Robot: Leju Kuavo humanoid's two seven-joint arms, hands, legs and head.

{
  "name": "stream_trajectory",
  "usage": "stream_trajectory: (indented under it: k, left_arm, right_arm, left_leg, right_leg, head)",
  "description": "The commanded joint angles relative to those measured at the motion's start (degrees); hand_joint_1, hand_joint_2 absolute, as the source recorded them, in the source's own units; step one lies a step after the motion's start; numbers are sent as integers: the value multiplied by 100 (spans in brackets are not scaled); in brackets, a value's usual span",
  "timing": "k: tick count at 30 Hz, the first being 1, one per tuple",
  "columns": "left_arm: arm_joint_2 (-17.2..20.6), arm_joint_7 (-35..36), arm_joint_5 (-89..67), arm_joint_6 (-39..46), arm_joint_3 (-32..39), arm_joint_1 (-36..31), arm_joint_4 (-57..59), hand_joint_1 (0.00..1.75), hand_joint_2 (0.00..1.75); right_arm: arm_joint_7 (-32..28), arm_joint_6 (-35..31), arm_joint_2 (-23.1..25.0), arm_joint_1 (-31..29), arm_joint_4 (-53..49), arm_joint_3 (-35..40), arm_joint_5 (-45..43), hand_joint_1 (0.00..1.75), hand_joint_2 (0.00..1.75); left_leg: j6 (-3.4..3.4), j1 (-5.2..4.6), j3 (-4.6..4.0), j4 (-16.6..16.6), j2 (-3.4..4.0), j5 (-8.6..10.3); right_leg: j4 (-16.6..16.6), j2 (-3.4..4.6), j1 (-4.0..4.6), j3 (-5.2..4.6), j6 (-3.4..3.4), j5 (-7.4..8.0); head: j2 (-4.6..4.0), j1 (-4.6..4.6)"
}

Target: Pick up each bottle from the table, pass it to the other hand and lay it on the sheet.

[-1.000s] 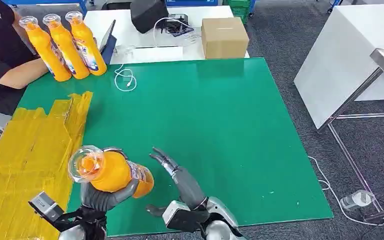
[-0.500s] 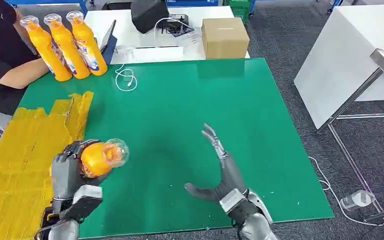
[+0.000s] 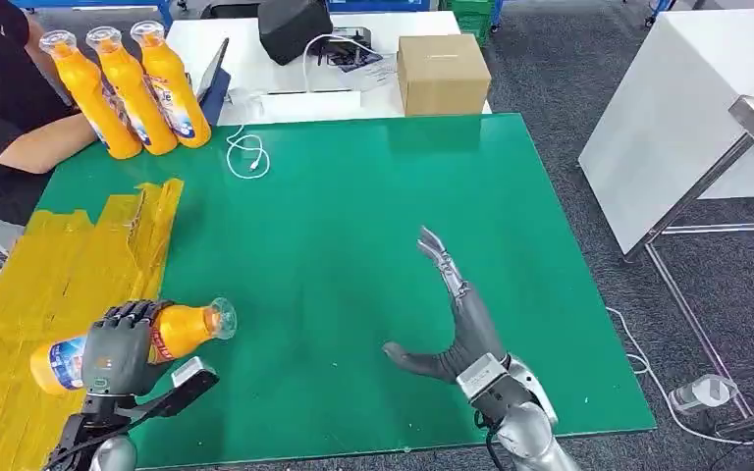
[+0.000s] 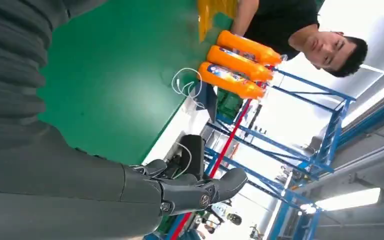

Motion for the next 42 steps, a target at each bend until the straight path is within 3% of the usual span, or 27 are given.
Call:
stream_trajectory:
  k: [1, 6, 14, 15, 16, 28, 32, 37, 42]
  left_arm:
    - [355, 410, -542, -548, 92, -371, 1448, 175, 175]
    - [636, 495, -532, -702, 220, -804, 2321, 175, 175]
    - [720, 382, -373, -955, 279, -782, 2427, 175, 175]
    - [740, 316, -342, -1088, 256, -764, 2456, 0, 175]
    - [737, 322, -339, -1128, 258, -751, 2485, 0, 0]
    - [834, 171, -67, -1612, 87, -699, 2467, 0, 0]
    - [858, -31, 238, -1726, 150, -452, 1994, 0, 0]
    - [962, -285, 687, -1942, 476, 243, 885, 0, 0]
    - [929, -297, 697, -1978, 507, 255, 817, 0, 0]
  right_arm:
    - [88, -2, -40, -566, 574, 339, -73, 0, 175]
    - [101, 25, -18, -672, 717, 378, -87, 0, 175]
    - [101, 38, -29, -663, 767, 395, -88, 0, 175]
    - [100, 41, -27, -658, 777, 393, -88, 0, 175]
    - [99, 42, -26, -655, 785, 393, -88, 0, 175]
    - [91, 69, -28, -617, 879, 356, -71, 0, 175]
    - [87, 75, 32, -657, 921, 355, -68, 0, 175]
    - [83, 87, 114, -792, 976, 433, -65, 0, 175]
    - [84, 88, 108, -776, 959, 446, -65, 0, 175]
  left_leg:
    - [-1, -1, 23, -10, 21, -3]
    - [-6, -1, 23, -11, 12, 1]
    - [-3, -3, 48, -10, 13, 0]
    - [-6, 5, 58, -15, 24, -2]
    - [-3, -2, 53, -12, 17, 0]
    - [-1, -5, 90, -15, 8, 1]
    - [-1, -10, 90, -11, -9, 0]
    - [-6, -1, 87, -9, 34, -8]
    - [-2, -4, 79, -5, -1, -3]
  right_leg:
    - [-11, 20, -1, 20, -5, 3]
    - [-13, 9, 1, 21, -11, 3]
    - [-10, 13, 3, 44, -7, 5]
    - [-21, 23, 12, 54, -15, 10]
    - [-12, 15, 5, 50, -10, 6]
    - [-14, 7, -3, 91, -8, 5]
    - [-8, -8, -9, 95, -7, 0]
    - [-9, 33, 2, 83, -14, 7]
    - [-4, -3, -1, 81, -7, 0]
  head:
    - [0, 0]
    - [0, 0]
    - [0, 0]
    - [0, 0]
    - [0, 2]
    - [0, 0]
    - [0, 0]
    - [0, 2]
    - [0, 2]
